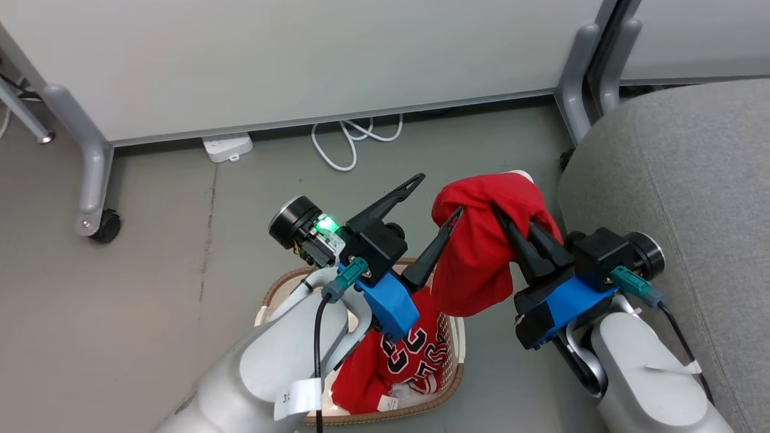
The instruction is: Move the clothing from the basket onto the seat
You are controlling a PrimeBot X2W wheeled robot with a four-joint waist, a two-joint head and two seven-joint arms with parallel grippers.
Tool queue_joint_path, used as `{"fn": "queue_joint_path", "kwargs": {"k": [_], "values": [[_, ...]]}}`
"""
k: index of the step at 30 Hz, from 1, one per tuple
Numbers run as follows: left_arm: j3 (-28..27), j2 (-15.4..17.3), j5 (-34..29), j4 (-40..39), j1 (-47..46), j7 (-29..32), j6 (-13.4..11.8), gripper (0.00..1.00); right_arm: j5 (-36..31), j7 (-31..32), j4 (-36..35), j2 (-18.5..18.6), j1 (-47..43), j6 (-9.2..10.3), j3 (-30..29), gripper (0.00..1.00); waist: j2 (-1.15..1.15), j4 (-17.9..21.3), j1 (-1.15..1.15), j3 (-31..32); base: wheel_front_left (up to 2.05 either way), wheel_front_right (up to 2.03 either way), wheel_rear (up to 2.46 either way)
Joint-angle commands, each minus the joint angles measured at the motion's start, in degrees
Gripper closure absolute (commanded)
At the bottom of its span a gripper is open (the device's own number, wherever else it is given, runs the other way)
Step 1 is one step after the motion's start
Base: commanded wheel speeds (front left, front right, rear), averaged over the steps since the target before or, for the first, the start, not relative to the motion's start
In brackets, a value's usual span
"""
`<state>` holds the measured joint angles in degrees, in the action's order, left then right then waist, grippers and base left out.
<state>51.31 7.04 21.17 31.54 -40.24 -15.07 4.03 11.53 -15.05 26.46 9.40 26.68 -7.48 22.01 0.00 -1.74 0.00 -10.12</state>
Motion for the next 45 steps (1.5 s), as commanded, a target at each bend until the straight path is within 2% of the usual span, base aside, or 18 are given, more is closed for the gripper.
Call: {"fn": "queue_joint_path", "kwargs": {"k": [1, 17, 29, 37, 45], "values": [[0.0, 0.2, -0.2, -0.3, -0.7, -0.2, 0.1, 0.00, -0.7, -0.2, -0.8, 0.3, -0.7, -0.02, -0.7, 1.00, 0.00, 1.8, 0.00, -1.4, 0.00, 0.00, 0.00], [1.6, 0.3, -2.1, -2.2, -1.9, -0.2, 1.4, 0.00, -2.9, -0.2, -6.2, 1.2, -2.8, -0.02, -12.0, 1.00, 0.00, 12.2, 0.00, -6.8, 0.00, 0.00, 0.00], [3.7, 0.9, -3.1, -2.4, -2.0, -0.2, 2.3, 0.00, -3.5, -0.2, -9.3, -1.6, -6.2, -0.02, -17.6, 1.00, 0.00, 19.7, 0.00, -9.2, 0.00, 0.00, 0.00], [4.9, 0.5, -3.1, -2.3, -2.2, -0.2, 2.7, 0.00, -3.7, -0.2, -10.8, -3.0, -9.7, -0.03, -20.6, 1.00, 0.00, 22.1, 0.00, -9.6, 0.00, 0.00, 0.00], [5.1, 0.4, -3.1, -2.7, -1.9, -0.2, 2.9, 0.00, -3.7, -0.2, -11.5, -3.8, -11.7, -0.02, -21.8, 1.00, 0.00, 22.6, 0.00, -9.8, 0.00, 0.00, 0.00]]}}
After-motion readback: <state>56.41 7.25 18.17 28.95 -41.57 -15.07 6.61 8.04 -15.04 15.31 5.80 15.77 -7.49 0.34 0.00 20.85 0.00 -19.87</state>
